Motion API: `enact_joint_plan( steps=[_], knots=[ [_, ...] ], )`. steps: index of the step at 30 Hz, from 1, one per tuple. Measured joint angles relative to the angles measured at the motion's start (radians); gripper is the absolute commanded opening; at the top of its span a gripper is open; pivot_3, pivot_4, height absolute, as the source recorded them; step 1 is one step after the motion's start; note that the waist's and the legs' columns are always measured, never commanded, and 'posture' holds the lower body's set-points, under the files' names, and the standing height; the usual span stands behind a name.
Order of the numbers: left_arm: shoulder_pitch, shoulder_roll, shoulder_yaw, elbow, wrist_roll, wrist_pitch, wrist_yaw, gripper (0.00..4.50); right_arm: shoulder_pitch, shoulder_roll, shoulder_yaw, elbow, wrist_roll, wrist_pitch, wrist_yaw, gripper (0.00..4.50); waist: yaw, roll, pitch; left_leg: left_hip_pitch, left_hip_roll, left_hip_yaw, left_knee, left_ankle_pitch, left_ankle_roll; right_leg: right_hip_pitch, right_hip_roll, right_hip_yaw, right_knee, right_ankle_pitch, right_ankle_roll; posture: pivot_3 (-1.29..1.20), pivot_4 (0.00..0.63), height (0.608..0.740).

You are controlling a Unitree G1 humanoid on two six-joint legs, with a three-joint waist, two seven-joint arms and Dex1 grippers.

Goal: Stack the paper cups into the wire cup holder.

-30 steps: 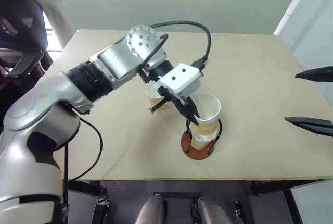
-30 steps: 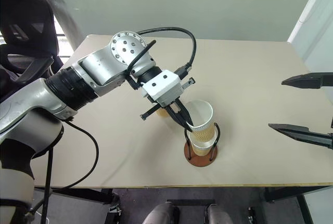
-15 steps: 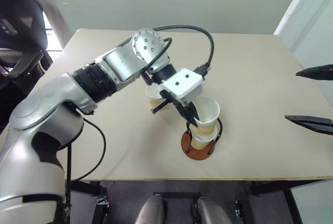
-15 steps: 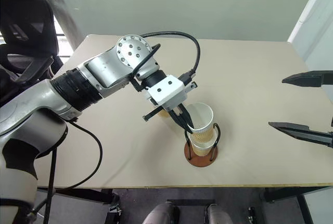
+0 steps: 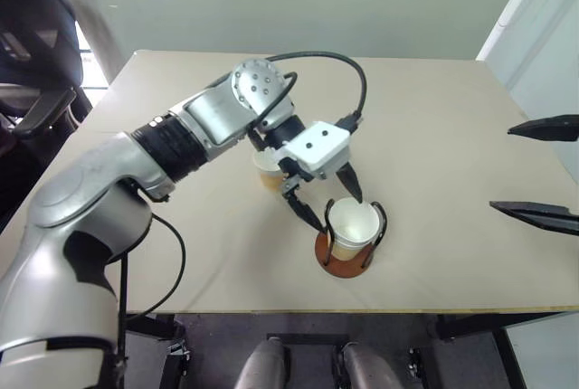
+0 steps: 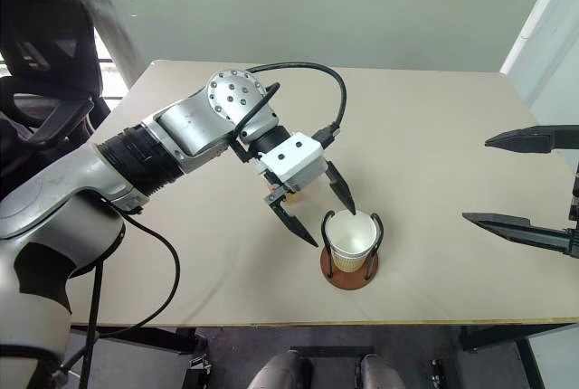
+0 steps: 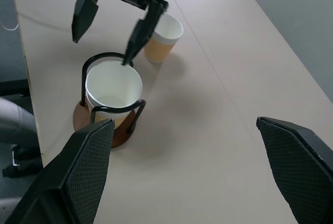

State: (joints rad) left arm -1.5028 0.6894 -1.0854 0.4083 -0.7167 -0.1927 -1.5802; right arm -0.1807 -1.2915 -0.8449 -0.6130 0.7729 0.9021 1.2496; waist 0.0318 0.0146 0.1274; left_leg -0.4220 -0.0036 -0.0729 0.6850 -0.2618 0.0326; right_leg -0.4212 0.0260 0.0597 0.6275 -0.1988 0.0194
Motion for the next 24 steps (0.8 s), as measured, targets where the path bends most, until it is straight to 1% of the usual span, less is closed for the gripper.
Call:
enact_joint_plan(
  steps=[4,6,7,11,14,15,18,21,24],
  knots=[
    [0.003,-0.011,0.103,0.058,0.019,0.035,-0.001,4.48,-0.001,-0.007,0.026,0.017,-0.001,-0.027,0.000,4.50,-0.001,0.000,0.000,0.000,0.000,0.000,0.000,0.000,0.000,0.000,0.000,0.000,0.000,0.000,0.000,0.00,0.150,0.740],
    [0.007,0.008,0.158,0.096,0.054,0.050,-0.001,4.48,-0.009,-0.010,0.052,0.032,-0.002,-0.049,0.000,4.50,-0.002,0.001,0.000,0.001,0.000,0.000,0.000,0.000,0.000,0.000,0.000,0.000,0.000,0.000,0.000,0.00,0.150,0.740],
    [0.010,0.034,0.180,0.116,0.080,0.054,-0.001,4.48,-0.017,-0.013,0.070,0.043,-0.003,-0.065,0.000,4.50,-0.003,0.001,0.000,0.001,0.000,0.000,-0.001,0.000,0.000,0.000,0.000,0.000,0.001,0.000,0.000,0.00,0.150,0.740],
    [0.048,0.193,0.223,0.189,0.161,0.078,-0.002,4.48,-0.026,-0.017,0.100,0.090,-0.016,-0.120,0.001,4.50,-0.016,0.003,-0.001,0.003,0.000,0.000,-0.002,0.001,-0.002,-0.001,0.000,0.000,0.000,-0.001,-0.001,0.00,0.150,0.740],
    [0.119,0.224,0.254,0.219,0.229,0.086,-0.002,4.48,-0.033,-0.016,0.154,0.114,-0.024,-0.156,-0.001,4.50,-0.010,0.005,-0.002,0.002,0.000,0.000,-0.001,0.002,-0.001,0.000,0.000,0.001,0.001,-0.001,0.000,0.00,0.150,0.740],
    [0.150,0.218,0.272,0.231,0.254,0.088,-0.002,4.48,-0.036,-0.016,0.171,0.121,-0.024,-0.166,-0.002,4.50,-0.005,0.005,-0.002,0.002,0.000,0.000,-0.001,0.002,0.000,0.000,0.000,0.000,0.001,-0.001,0.000,0.00,0.150,0.740],
    [0.198,0.135,0.348,0.288,0.330,0.094,-0.002,4.48,-0.071,-0.017,0.216,0.141,-0.025,-0.198,-0.002,4.50,0.013,0.004,-0.002,0.000,-0.001,-0.001,0.001,0.002,0.002,-0.001,-0.001,0.000,0.001,0.000,0.001,0.00,0.150,0.740],
    [0.201,0.086,0.397,0.315,0.392,0.085,-0.002,4.48,-0.086,-0.022,0.240,0.148,-0.028,-0.213,-0.002,4.50,0.014,0.004,-0.002,-0.001,-0.002,0.000,0.005,0.002,0.003,0.000,-0.002,0.000,0.000,0.002,0.002,0.00,0.150,0.740],
    [0.214,0.029,0.453,0.390,0.446,0.078,-0.002,4.48,-0.087,-0.028,0.239,0.157,-0.031,-0.215,-0.001,4.50,0.010,0.005,-0.002,-0.001,-0.002,0.001,0.006,0.001,0.003,0.000,-0.002,0.001,0.001,0.002,0.002,0.00,0.150,0.740]
  ],
)
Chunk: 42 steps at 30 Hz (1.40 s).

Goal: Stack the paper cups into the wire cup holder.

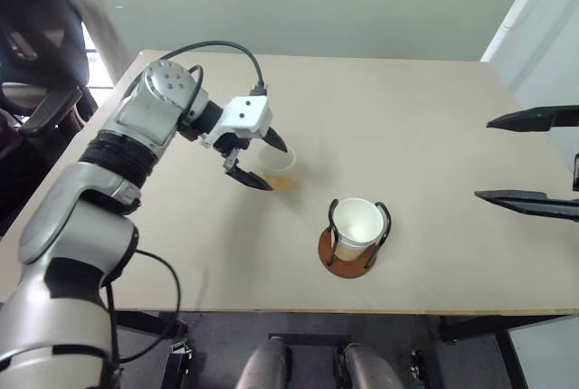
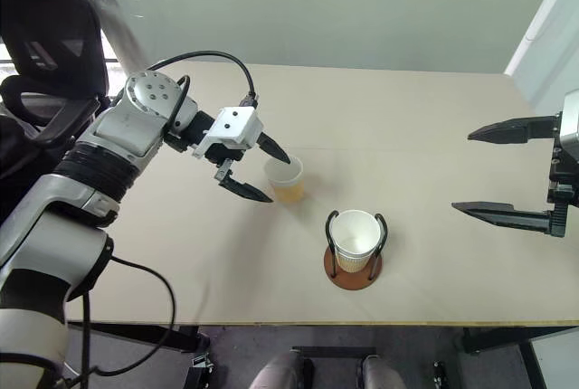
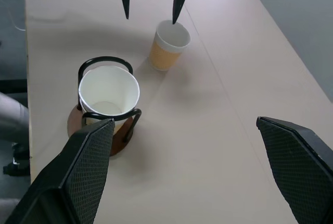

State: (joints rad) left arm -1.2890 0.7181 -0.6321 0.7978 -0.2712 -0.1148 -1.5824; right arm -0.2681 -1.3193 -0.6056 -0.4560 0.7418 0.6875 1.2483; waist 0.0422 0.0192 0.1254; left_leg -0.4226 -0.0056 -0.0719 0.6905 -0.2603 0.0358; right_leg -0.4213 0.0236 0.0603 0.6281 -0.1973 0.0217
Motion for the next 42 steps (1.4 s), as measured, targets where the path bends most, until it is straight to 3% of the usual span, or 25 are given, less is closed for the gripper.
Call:
enact_joint_plan(
  steps=[11,14,25,32,34,37,42],
  knots=[
    [0.018,-0.068,0.052,0.189,0.214,-0.095,0.000,4.48,0.040,-0.005,-0.064,-0.026,-0.009,0.047,0.009,4.50,-0.005,0.000,0.000,-0.001,0.000,0.000,0.000,-0.001,0.001,-0.001,0.000,0.000,-0.001,0.000,0.000,0.00,0.150,0.740],
    [0.018,-0.089,0.077,0.220,0.256,-0.119,0.002,3.96,0.041,-0.005,-0.073,-0.029,-0.009,0.051,0.008,4.50,-0.005,0.000,0.000,-0.001,0.000,0.000,0.000,-0.001,0.001,0.000,0.000,0.000,0.000,0.000,0.000,0.00,0.150,0.740],
    [0.017,-0.152,0.158,0.327,0.371,-0.204,0.052,0.03,0.042,-0.005,-0.078,-0.041,-0.010,0.054,0.008,4.50,-0.007,0.000,0.000,-0.001,0.000,0.001,0.000,-0.001,0.002,0.000,0.000,0.000,0.000,0.000,0.001,0.00,0.150,0.740],
    [0.012,-0.146,0.200,0.327,0.380,-0.200,0.008,0.03,0.044,-0.005,-0.081,-0.039,-0.010,0.055,0.015,4.50,-0.007,0.000,0.000,-0.001,0.000,0.001,0.000,-0.001,0.002,-0.001,0.000,0.000,0.000,0.000,0.001,0.00,0.150,0.740],
    [0.011,-0.119,0.176,0.269,0.316,-0.162,0.004,0.03,0.045,-0.005,-0.092,-0.039,-0.001,0.061,0.030,4.50,-0.007,0.000,0.000,-0.001,0.000,0.001,0.001,-0.001,0.002,-0.001,0.000,0.000,0.000,0.000,0.001,0.00,0.150,0.740],
    [-0.034,0.052,0.037,-0.053,-0.005,0.002,0.001,0.03,0.037,-0.004,-0.137,-0.036,0.035,0.081,0.053,4.50,-0.011,-0.004,0.002,-0.008,0.001,0.001,0.001,0.001,0.000,-0.007,0.001,0.000,-0.001,0.001,0.001,0.00,0.150,0.740],
    [-0.205,0.153,-0.042,-0.397,-0.385,0.077,0.000,0.03,0.033,-0.004,-0.145,-0.034,0.040,0.083,0.055,4.50,-0.003,0.001,-0.001,-0.001,-0.003,0.002,0.001,-0.004,0.007,0.002,-0.005,0.000,-0.003,-0.004,0.003,0.00,0.150,0.740]
  ],
)
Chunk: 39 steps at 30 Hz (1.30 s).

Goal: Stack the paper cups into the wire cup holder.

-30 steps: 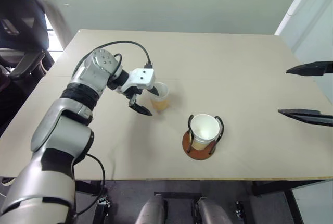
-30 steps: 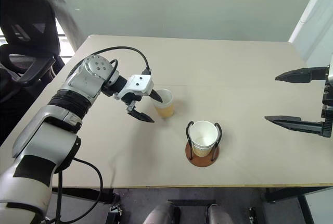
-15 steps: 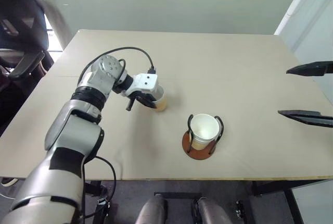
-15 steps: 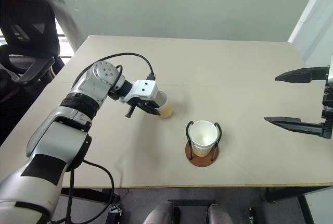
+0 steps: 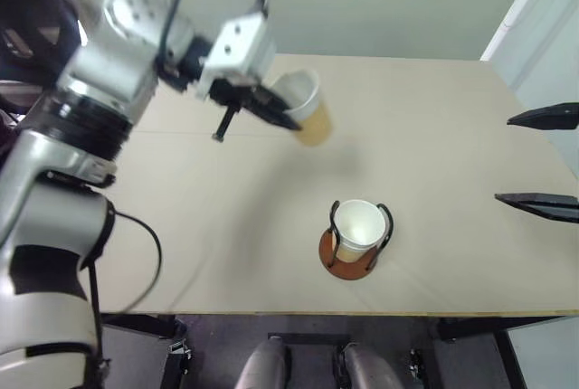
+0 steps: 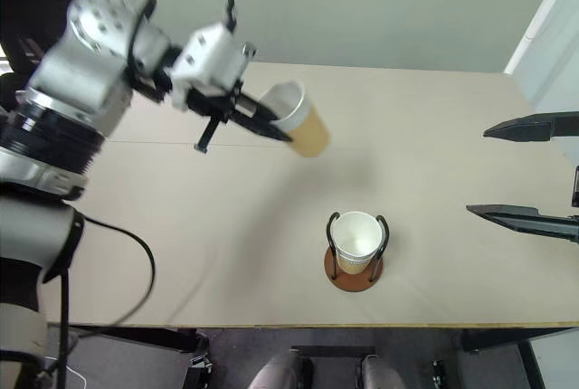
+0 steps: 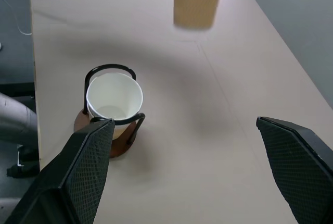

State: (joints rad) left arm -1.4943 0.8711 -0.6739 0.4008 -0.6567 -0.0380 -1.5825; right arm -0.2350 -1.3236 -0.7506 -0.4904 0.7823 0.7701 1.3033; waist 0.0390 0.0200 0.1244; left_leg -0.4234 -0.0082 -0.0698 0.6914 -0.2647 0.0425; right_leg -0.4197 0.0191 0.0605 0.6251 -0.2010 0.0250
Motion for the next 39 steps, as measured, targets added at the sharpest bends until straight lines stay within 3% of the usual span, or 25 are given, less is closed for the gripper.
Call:
enact_joint_plan(
  steps=[5,9,17,39],
  knots=[
    [-0.009,0.015,-0.208,-0.235,-0.171,-0.031,-0.001,0.03,-0.012,-0.005,0.005,0.014,-0.003,-0.007,-0.013,4.50,-0.007,0.001,0.001,0.003,0.000,0.003,0.000,-0.001,0.000,0.002,-0.001,0.000,0.003,-0.001,0.000,0.00,0.150,0.740],
    [-0.022,-0.010,-0.318,-0.219,-0.169,-0.064,-0.001,0.03,-0.012,-0.006,0.006,0.009,-0.003,-0.006,-0.019,4.50,-0.012,0.003,0.001,0.004,0.000,0.002,0.000,0.000,-0.001,0.002,-0.001,0.000,0.004,0.000,-0.001,0.00,0.150,0.740],
    [-0.039,-0.103,-0.369,-0.104,-0.127,-0.111,-0.001,0.03,0.007,-0.005,-0.025,-0.027,-0.003,0.025,-0.025,4.50,-0.011,0.003,0.002,0.003,-0.001,0.002,0.003,0.000,0.000,0.003,-0.001,0.000,0.003,0.001,0.000,0.00,0.150,0.740],
    [-0.048,-0.186,-0.478,0.055,-0.089,-0.159,-0.001,0.03,0.031,0.009,-0.055,-0.080,-0.001,0.067,-0.070,4.50,-0.008,0.003,0.002,0.001,-0.001,0.002,0.003,-0.003,0.000,0.002,-0.001,-0.001,0.002,0.000,0.002,0.00,0.150,0.740]
  ],
)
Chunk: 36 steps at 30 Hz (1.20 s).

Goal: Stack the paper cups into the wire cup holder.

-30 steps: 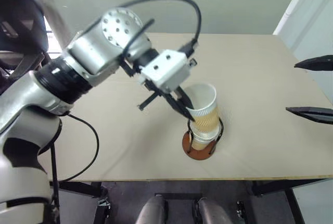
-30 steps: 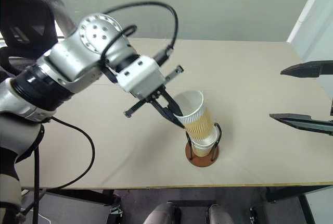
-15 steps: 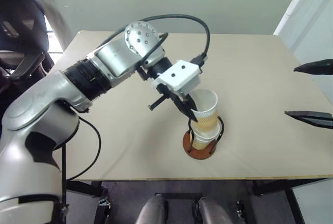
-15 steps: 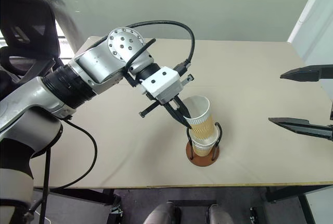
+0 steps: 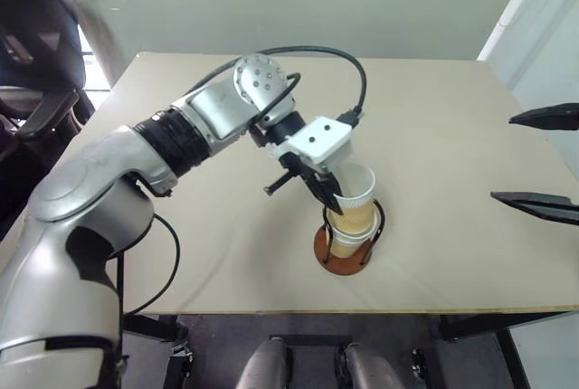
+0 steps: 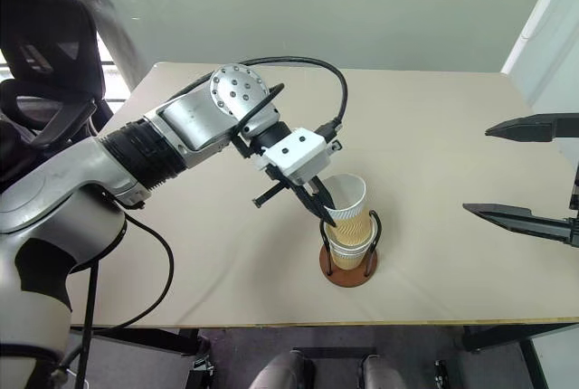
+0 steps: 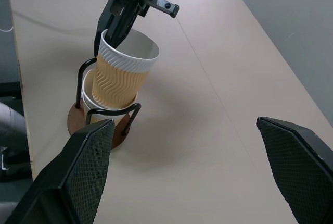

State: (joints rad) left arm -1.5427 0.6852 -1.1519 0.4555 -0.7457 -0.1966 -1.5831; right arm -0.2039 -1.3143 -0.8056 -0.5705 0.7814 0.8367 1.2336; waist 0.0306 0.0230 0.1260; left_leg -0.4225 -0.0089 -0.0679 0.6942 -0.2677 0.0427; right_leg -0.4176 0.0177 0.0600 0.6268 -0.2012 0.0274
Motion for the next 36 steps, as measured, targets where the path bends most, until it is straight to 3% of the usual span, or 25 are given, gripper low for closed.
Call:
enact_joint_plan(
  steps=[3,13,14,20,24,31,36],
  knots=[
    [0.000,-0.003,0.000,0.005,0.003,0.004,0.000,0.65,0.002,0.000,0.000,-0.002,0.000,0.001,0.000,4.50,0.000,0.000,0.000,0.000,0.000,0.000,0.000,0.000,0.000,0.000,0.000,0.000,0.000,0.000,0.000,0.00,0.150,0.740],
    [0.001,-0.008,0.013,0.000,0.003,0.018,0.000,4.32,0.002,0.001,0.000,-0.001,0.000,-0.001,0.000,4.50,0.000,0.000,0.000,0.000,0.000,0.000,0.000,0.000,0.000,0.000,0.000,0.000,0.000,0.000,0.000,0.00,0.150,0.740],
    [0.002,-0.015,0.029,0.003,0.003,0.026,-0.001,4.46,0.002,0.001,0.001,0.001,0.000,-0.003,0.000,4.50,0.000,0.000,0.000,0.000,0.000,0.000,0.000,0.000,0.000,0.000,0.000,0.000,0.000,0.000,0.000,0.00,0.150,0.740],
    [0.060,-0.027,0.339,0.039,0.019,0.191,0.008,4.46,0.008,0.021,0.125,0.065,-0.042,-0.094,-0.003,4.50,-0.006,0.000,0.000,0.001,0.000,0.001,0.001,0.000,-0.001,0.000,0.000,0.000,0.000,-0.001,0.001,0.00,0.150,0.740],
    [0.210,0.127,0.538,0.004,0.105,0.336,0.108,4.46,0.003,0.041,0.237,0.199,-0.123,-0.206,0.003,4.50,-0.022,0.003,-0.001,0.004,0.001,0.001,-0.002,0.004,-0.004,0.000,0.003,0.002,0.001,0.000,0.001,0.00,0.150,0.740],
    [0.759,0.444,0.964,-0.191,0.150,0.611,0.449,4.46,-0.169,0.091,0.487,0.534,-0.295,-0.393,-0.005,4.50,-0.034,0.002,-0.001,0.005,0.002,0.001,-0.009,0.015,-0.017,-0.003,0.004,0.005,0.001,0.000,-0.001,0.00,0.150,0.740],
    [1.170,0.492,1.300,-0.445,0.089,0.771,0.563,4.46,-0.317,0.129,0.599,0.650,-0.318,-0.454,0.062,4.50,-0.017,0.001,-0.001,0.004,0.001,0.001,-0.012,0.016,-0.018,-0.004,0.004,0.004,0.001,-0.002,-0.005,0.00,0.150,0.740]
  ],
)
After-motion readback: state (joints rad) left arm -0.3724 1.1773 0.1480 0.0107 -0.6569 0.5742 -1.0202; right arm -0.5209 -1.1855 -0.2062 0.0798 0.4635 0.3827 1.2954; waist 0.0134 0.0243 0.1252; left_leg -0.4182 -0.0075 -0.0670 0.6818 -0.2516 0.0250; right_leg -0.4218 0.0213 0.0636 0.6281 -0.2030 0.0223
